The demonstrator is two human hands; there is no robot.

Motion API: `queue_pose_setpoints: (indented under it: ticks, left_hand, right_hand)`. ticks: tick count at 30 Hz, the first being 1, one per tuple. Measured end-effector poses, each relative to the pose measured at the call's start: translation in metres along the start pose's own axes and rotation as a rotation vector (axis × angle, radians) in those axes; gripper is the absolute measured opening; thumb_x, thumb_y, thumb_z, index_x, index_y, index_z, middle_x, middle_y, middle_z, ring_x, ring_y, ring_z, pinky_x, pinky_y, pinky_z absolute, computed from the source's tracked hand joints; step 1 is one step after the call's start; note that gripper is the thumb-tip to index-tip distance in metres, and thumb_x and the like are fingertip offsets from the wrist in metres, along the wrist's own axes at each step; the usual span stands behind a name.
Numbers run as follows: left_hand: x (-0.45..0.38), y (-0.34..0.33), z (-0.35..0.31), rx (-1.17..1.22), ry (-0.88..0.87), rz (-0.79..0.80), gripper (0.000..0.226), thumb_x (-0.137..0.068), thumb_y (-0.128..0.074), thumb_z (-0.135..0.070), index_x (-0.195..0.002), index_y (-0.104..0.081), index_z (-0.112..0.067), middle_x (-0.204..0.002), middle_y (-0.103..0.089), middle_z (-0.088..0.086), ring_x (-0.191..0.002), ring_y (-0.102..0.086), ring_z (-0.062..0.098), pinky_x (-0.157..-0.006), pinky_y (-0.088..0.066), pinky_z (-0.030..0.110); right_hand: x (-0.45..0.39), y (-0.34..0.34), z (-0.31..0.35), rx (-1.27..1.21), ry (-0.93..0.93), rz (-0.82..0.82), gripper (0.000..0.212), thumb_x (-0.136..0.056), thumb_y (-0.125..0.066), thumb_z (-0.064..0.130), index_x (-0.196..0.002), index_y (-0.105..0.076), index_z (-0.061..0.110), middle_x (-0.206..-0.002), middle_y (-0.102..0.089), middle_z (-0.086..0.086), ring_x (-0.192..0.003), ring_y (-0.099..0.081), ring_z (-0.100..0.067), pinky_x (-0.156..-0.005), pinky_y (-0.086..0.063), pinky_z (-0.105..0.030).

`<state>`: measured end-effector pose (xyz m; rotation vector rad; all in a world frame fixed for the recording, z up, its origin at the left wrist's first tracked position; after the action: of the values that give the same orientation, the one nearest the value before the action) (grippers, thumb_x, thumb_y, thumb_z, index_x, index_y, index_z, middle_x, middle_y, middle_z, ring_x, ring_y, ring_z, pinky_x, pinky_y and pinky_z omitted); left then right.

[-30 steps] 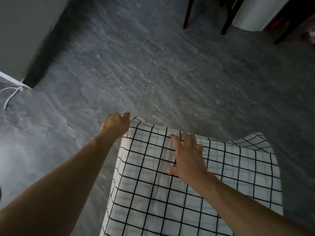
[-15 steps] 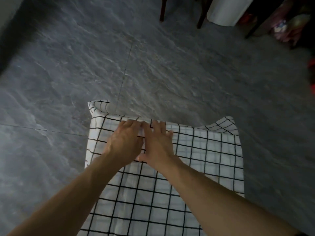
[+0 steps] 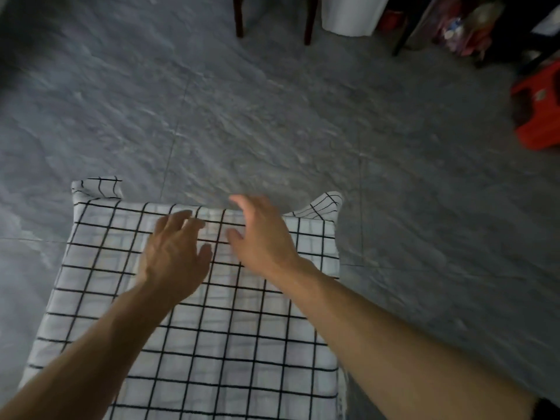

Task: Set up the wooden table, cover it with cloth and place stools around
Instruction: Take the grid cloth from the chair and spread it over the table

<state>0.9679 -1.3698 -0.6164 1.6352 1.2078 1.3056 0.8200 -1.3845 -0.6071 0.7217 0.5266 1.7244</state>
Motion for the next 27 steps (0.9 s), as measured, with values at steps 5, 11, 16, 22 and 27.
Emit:
queue_pose_setpoints:
  ticks: [5,11,16,22,27]
  left_hand:
    - [0.013,-0.031,-0.087,0.088,-0.054,0.023,0.046,-0.091,-0.058,-0.033,-0.135,-0.051,-0.02,-0.152,-0.034,0.003,-0.14,-0.025,0.024,-0.11,-0.033,0.041]
    - [0.014,-0.056,-0.129,0.101,-0.082,0.041,0.043,-0.091,-0.057,-0.033,-0.132,-0.052,-0.02,-0.149,-0.037,0.004,-0.137,-0.028,0.024,-0.107,-0.037,0.041]
    - [0.017,-0.058,-0.13,0.099,-0.069,0.063,0.042,-0.093,-0.054,-0.033,-0.132,-0.051,-0.021,-0.149,-0.036,0.002,-0.137,-0.029,0.022,-0.108,-0.037,0.04]
    - [0.015,-0.055,-0.133,0.061,-0.132,0.071,0.046,-0.094,-0.051,-0.036,-0.138,-0.043,-0.022,-0.15,-0.034,-0.002,-0.137,-0.028,0.017,-0.111,-0.032,0.035]
    - [0.014,-0.059,-0.128,0.016,-0.173,0.131,0.056,-0.093,-0.055,-0.036,-0.143,-0.033,-0.024,-0.156,-0.023,-0.004,-0.141,-0.021,0.017,-0.111,-0.032,0.036]
  right_hand:
    - [0.024,0.072,-0.106,0.184,-0.289,-0.039,0.045,-0.093,-0.058,0.036,-0.135,-0.049,0.023,-0.123,-0.055,-0.013,-0.115,-0.052,-0.03,-0.095,-0.045,-0.036]
    - [0.032,0.08,-0.165,-0.165,-0.674,0.372,0.061,-0.094,-0.035,0.066,-0.148,-0.032,0.038,-0.147,-0.044,0.001,-0.119,-0.054,-0.028,-0.094,-0.048,-0.038]
    - [0.015,0.075,-0.156,-0.222,-0.542,0.369,0.06,-0.094,-0.026,0.07,-0.146,-0.034,0.042,-0.122,-0.052,0.012,-0.097,-0.061,-0.017,-0.089,-0.054,-0.044]
    - [-0.004,0.075,-0.166,-0.123,-0.609,0.189,0.066,-0.099,-0.028,0.055,-0.105,-0.071,0.005,-0.085,-0.07,-0.009,-0.087,-0.067,-0.028,-0.092,-0.052,-0.043]
    - [-0.016,0.077,-0.158,-0.039,-0.505,0.183,0.045,-0.103,-0.031,0.025,-0.107,-0.066,-0.004,-0.091,-0.068,-0.02,-0.09,-0.064,-0.033,-0.09,-0.051,-0.041]
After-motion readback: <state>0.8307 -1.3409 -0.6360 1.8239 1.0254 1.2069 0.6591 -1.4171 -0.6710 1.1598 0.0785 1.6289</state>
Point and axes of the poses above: each hand's wrist, its own x-axis away from the middle knuckle, its own y-axis out of the back of the hand, z = x × y, the point moved 5 cm from there along -x, towards the middle knuckle
